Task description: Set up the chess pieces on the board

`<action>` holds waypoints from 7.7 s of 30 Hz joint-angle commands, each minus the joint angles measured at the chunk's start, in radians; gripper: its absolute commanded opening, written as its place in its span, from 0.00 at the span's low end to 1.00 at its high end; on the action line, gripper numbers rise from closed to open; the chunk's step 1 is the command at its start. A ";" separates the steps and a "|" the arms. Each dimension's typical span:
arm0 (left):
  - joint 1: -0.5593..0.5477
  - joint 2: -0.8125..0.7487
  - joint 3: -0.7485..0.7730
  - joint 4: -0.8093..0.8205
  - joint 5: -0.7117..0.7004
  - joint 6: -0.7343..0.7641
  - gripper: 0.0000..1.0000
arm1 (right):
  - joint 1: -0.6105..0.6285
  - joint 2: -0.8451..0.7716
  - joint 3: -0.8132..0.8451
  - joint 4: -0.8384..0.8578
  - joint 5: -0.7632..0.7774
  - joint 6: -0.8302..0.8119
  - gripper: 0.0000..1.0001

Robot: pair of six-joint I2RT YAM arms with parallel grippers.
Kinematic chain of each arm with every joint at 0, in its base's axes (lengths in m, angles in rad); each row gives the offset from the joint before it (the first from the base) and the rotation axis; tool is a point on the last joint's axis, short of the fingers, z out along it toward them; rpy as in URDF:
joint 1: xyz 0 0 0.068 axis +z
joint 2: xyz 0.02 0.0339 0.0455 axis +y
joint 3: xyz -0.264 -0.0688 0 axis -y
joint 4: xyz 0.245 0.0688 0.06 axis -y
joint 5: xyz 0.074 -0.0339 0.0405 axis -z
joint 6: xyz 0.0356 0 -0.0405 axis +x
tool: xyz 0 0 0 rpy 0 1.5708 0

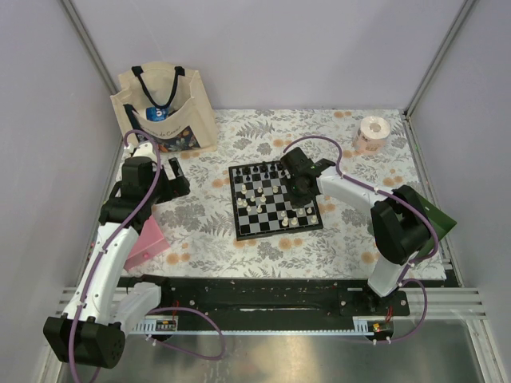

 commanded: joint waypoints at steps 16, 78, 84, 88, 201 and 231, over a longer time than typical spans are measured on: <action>0.006 -0.016 -0.006 0.041 0.002 0.008 0.99 | 0.003 0.000 0.002 0.007 -0.051 0.001 0.08; 0.006 -0.013 -0.006 0.039 0.003 0.006 0.99 | 0.005 0.015 -0.018 0.053 -0.023 0.013 0.16; 0.006 -0.013 -0.006 0.041 0.006 0.006 0.99 | 0.003 -0.014 -0.020 0.051 -0.008 0.012 0.17; 0.007 -0.013 -0.006 0.042 0.007 0.006 0.99 | 0.005 0.011 -0.012 0.048 -0.037 0.012 0.17; 0.006 -0.016 -0.006 0.042 0.005 0.005 0.99 | 0.006 -0.028 0.104 0.007 -0.003 -0.002 0.35; 0.006 -0.024 -0.009 0.039 -0.001 0.006 0.99 | 0.005 0.308 0.410 -0.004 -0.054 -0.079 0.54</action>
